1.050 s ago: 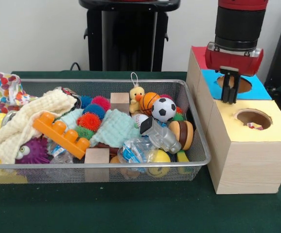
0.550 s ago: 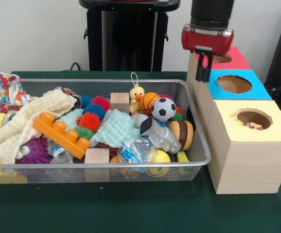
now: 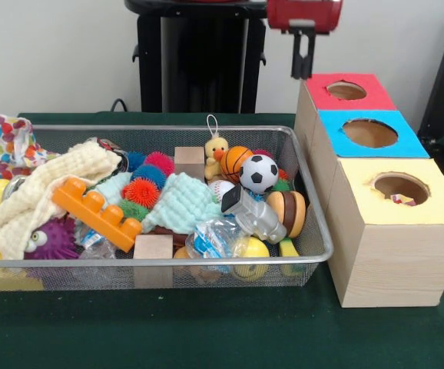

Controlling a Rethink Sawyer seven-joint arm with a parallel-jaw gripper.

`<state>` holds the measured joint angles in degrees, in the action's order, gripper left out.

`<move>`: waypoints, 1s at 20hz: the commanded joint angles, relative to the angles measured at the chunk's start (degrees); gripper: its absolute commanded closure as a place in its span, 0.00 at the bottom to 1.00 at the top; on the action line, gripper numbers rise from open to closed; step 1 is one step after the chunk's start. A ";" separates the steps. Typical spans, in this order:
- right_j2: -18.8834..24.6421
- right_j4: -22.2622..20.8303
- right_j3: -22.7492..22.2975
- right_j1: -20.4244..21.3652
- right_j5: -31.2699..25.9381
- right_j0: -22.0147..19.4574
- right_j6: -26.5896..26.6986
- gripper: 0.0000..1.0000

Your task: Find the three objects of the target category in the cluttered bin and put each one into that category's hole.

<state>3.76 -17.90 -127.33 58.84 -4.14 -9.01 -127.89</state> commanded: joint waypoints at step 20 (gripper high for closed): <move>16.73 4.36 -4.85 2.84 -21.09 -17.12 1.24 1.00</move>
<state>17.40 -13.44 -135.98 64.70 -22.40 -25.88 -127.89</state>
